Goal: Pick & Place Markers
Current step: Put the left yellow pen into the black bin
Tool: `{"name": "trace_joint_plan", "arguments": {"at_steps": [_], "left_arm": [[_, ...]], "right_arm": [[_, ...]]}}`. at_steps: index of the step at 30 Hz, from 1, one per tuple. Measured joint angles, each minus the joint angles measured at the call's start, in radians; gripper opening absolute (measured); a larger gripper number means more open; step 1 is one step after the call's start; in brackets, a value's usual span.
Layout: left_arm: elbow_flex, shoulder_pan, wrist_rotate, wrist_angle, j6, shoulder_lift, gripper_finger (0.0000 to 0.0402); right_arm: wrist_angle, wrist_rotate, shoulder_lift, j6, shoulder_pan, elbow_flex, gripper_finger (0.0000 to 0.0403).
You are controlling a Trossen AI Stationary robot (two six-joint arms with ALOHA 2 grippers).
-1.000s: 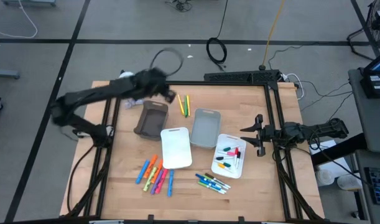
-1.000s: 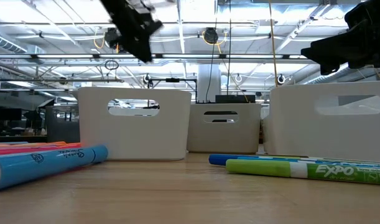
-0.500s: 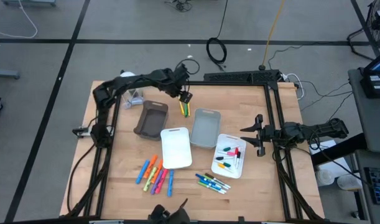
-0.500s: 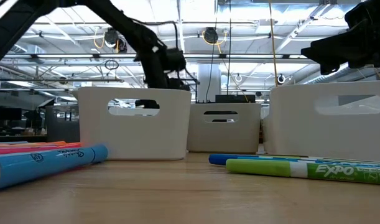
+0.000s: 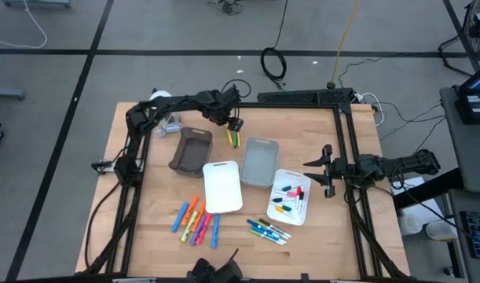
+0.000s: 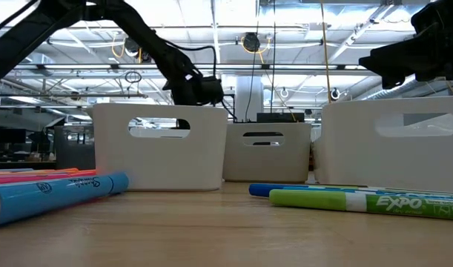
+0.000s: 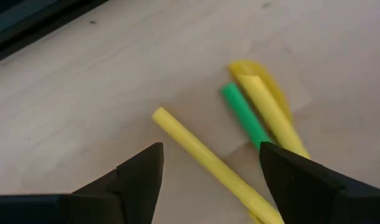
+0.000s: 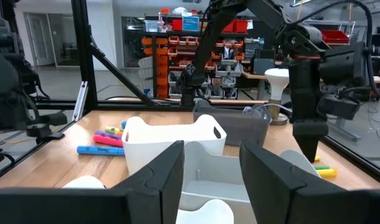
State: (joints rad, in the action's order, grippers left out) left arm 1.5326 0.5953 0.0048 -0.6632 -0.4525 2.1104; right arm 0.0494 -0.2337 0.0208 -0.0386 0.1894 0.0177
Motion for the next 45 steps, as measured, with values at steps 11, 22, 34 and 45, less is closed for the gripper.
{"name": "trace_joint_plan", "arguments": {"at_steps": [11,22,34,45], "left_arm": [[0.0,0.004,-0.085,-0.048,-0.02,0.024,0.0271],[0.001,0.006,-0.056,-0.057,-0.021,0.031,0.0217],[0.0,0.006,-0.032,-0.021,-0.002,0.031,0.0022],[-0.003,-0.01,0.036,0.182,0.131,0.03,0.0009]], "right_arm": [[0.0,0.0,0.0,0.0,0.0,0.0,0.0145],[0.003,0.0,0.0,0.0,0.0,0.0,0.0146],[0.003,0.0,0.0,0.0,0.0,0.0,0.0144],[0.003,0.0,0.0,0.0,0.0,0.0,0.0144]]}}
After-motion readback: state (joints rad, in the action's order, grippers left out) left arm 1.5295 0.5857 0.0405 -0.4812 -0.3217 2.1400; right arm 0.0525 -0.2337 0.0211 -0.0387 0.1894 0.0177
